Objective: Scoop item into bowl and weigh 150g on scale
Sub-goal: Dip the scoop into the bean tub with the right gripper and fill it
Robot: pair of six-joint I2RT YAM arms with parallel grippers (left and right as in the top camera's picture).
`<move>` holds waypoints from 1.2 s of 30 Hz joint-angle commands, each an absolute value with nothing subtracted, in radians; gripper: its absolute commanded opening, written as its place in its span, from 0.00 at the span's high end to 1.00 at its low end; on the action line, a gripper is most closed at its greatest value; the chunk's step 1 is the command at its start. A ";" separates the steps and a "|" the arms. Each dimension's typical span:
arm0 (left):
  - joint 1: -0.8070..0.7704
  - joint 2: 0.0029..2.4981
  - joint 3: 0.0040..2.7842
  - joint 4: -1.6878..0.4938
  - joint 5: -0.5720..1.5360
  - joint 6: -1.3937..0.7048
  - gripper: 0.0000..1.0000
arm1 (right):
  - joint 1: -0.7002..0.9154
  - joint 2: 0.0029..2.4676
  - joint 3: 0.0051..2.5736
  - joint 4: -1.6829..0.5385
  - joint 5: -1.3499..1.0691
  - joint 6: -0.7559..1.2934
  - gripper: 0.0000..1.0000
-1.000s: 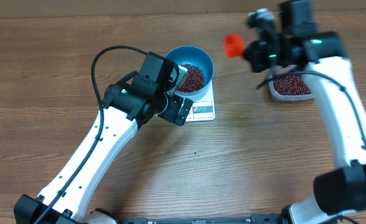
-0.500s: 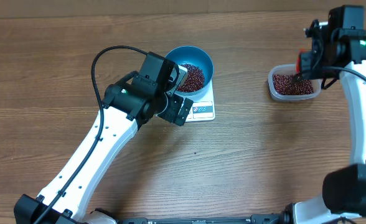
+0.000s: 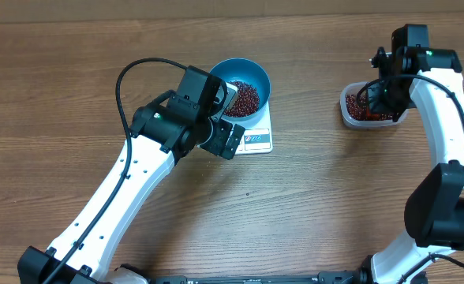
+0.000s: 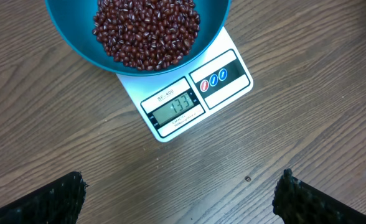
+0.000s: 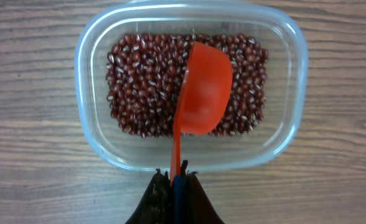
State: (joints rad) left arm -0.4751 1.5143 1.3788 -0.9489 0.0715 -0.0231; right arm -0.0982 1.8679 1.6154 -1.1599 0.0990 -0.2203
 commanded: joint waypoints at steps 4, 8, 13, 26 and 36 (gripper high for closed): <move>-0.470 1.492 1.375 -0.945 0.078 -0.030 0.00 | -0.101 1.879 1.547 -1.113 0.067 -0.217 0.96; -0.470 1.492 1.375 -0.945 0.078 -0.030 0.00 | -0.101 1.879 1.523 -1.104 0.007 -0.250 0.96; -0.470 1.492 1.375 -0.945 0.078 -0.030 0.01 | -0.101 1.878 1.523 -1.100 -0.110 -0.270 0.96; -0.470 1.492 1.375 -0.945 0.078 -0.030 0.00 | -0.103 1.864 1.544 -1.113 -0.185 -0.296 0.96; -0.470 1.492 1.375 -0.945 0.078 -0.030 0.00 | -0.195 1.864 1.544 -1.114 -0.362 -0.327 0.96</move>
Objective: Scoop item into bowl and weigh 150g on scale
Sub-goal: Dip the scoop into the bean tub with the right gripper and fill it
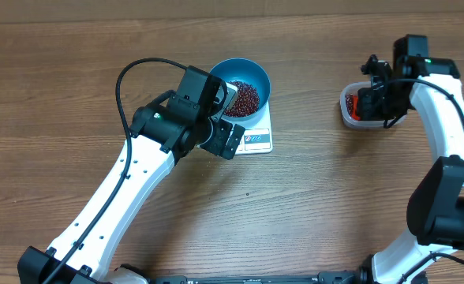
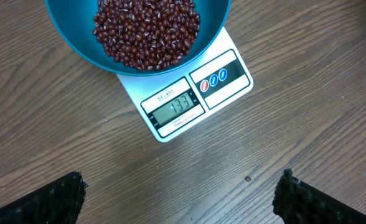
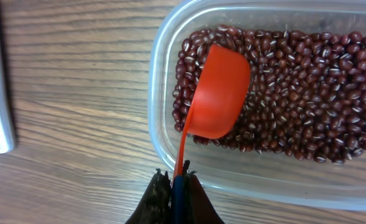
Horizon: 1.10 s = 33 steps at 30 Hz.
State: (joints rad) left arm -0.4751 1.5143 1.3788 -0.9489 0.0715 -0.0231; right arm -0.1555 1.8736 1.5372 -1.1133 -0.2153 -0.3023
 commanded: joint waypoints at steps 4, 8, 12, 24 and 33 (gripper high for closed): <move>-0.470 1.492 1.375 -0.945 0.078 -0.030 0.00 | -0.258 1.864 1.544 -1.131 -0.470 -0.376 0.96; -0.470 1.492 1.375 -0.945 0.078 -0.030 0.00 | -0.299 1.864 1.544 -1.131 -0.506 -0.376 0.96; -0.470 1.492 1.375 -0.945 0.078 -0.030 0.00 | -0.320 1.864 1.542 -1.131 -0.526 -0.377 0.96; -0.470 1.492 1.375 -0.945 0.078 -0.030 0.00 | -0.401 1.864 1.491 -1.112 -0.641 -0.402 0.96; -0.470 1.492 1.375 -0.945 0.078 -0.030 0.00 | -0.472 1.864 1.491 -1.113 -0.722 -0.402 0.96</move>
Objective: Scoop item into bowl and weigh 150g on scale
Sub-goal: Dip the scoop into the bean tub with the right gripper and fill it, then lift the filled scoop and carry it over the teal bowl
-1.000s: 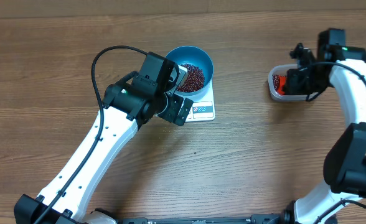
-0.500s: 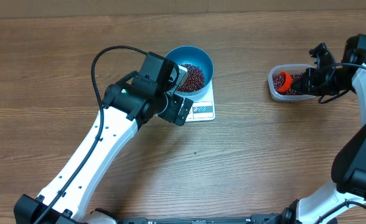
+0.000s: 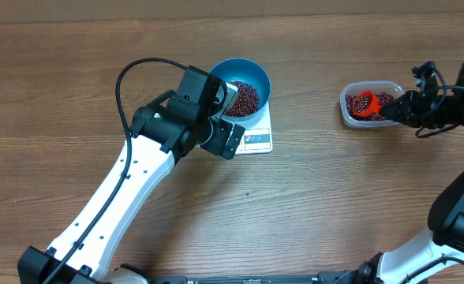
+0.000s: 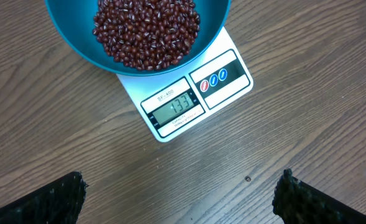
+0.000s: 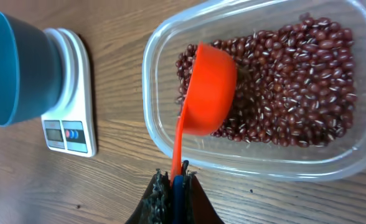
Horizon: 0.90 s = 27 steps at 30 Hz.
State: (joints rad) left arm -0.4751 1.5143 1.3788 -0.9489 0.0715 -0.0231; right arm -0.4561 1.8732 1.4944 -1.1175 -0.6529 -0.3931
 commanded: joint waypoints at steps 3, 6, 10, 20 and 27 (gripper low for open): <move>-0.470 1.492 1.375 -0.945 0.078 -0.030 0.00 | -0.496 1.864 1.491 -1.115 -0.765 -0.403 0.96; -0.470 1.492 1.375 -0.945 0.078 -0.030 0.00 | -0.519 1.864 1.491 -1.133 -0.830 -0.438 0.96; -0.470 1.492 1.375 -0.945 0.078 -0.030 0.00 | -0.537 1.864 1.491 -1.153 -0.887 -0.440 0.96; -0.470 1.492 1.375 -0.945 0.078 -0.030 0.00 | -0.532 1.863 1.499 -1.173 -1.087 -0.448 0.96; -0.470 1.492 1.375 -0.945 0.078 -0.030 0.00 | -0.403 1.859 1.569 -1.196 -1.109 -0.447 0.96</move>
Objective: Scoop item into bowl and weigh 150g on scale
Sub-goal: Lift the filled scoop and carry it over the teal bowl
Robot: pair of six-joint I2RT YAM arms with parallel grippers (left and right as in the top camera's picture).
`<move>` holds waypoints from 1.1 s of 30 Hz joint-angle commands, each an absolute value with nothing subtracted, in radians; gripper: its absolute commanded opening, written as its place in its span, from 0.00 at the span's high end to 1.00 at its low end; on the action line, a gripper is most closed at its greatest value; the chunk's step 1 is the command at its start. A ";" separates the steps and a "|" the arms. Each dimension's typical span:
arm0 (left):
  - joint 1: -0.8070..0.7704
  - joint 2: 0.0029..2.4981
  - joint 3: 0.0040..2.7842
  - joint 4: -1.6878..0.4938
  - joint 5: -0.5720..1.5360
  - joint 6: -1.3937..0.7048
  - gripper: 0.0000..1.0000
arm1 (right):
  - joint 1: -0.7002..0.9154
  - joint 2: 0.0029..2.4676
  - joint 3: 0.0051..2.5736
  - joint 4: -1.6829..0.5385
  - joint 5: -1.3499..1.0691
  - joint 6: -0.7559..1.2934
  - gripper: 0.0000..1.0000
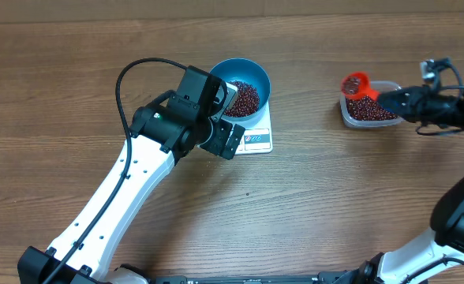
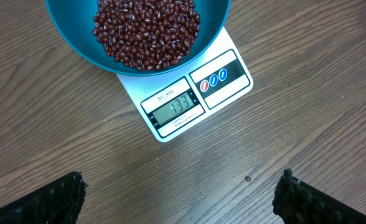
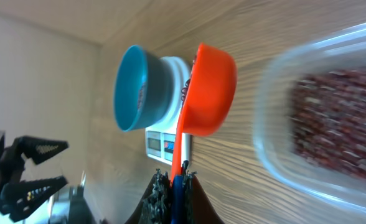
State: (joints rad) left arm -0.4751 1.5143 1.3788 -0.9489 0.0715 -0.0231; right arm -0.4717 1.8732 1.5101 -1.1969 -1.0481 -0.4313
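Observation:
A blue bowl [image 1: 244, 93] of red beans [image 2: 147, 30] sits on the white scale [image 2: 198, 93], whose display reads 133. My left gripper [image 2: 182, 196] hangs open above the table just in front of the scale. My right gripper [image 3: 174, 182] is shut on the handle of an orange scoop [image 1: 355, 84]. The scoop holds some beans and is raised over the left end of the clear tub [image 1: 370, 110] of beans. In the right wrist view only the scoop's underside [image 3: 206, 87] shows.
The wooden table [image 1: 311, 205] carries the scale at the middle back and the clear tub at the right. My left arm [image 1: 121, 197] crosses the table's left half. A black cable loops over it.
My right gripper has lifted the scoop out of the beans and tilted it level. It now sits above the tub's left end with beans in it. The left gripper is unmoved.
The scoop lay over the beans in the tub with my right gripper above it. The right arm then swung out to the right while the scoop stayed down in the beans. Now the scoop is raised. The scale has read 133 throughout.

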 commanded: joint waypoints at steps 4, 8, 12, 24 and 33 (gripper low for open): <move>-0.470 1.492 1.375 -0.945 0.078 -0.030 0.00 | -0.283 1.853 1.634 -1.193 -1.109 -0.446 0.96; -0.470 1.492 1.375 -0.945 0.078 -0.030 0.00 | -0.160 1.853 1.698 -1.149 -1.076 -0.380 0.96; -0.470 1.492 1.375 -0.945 0.078 -0.030 0.01 | -0.056 1.853 1.710 -1.069 -1.013 -0.302 0.96; -0.470 1.492 1.375 -0.945 0.078 -0.030 0.01 | 0.210 1.853 1.710 -0.974 -0.587 -0.288 0.96; -0.470 1.492 1.375 -0.945 0.078 -0.030 0.00 | 0.286 1.853 1.711 -0.955 -0.463 -0.326 0.96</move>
State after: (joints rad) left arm -0.4751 1.5143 1.3788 -0.9489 0.0715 -0.0231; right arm 0.2718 1.8732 1.6829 -0.9577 -0.5220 -0.2943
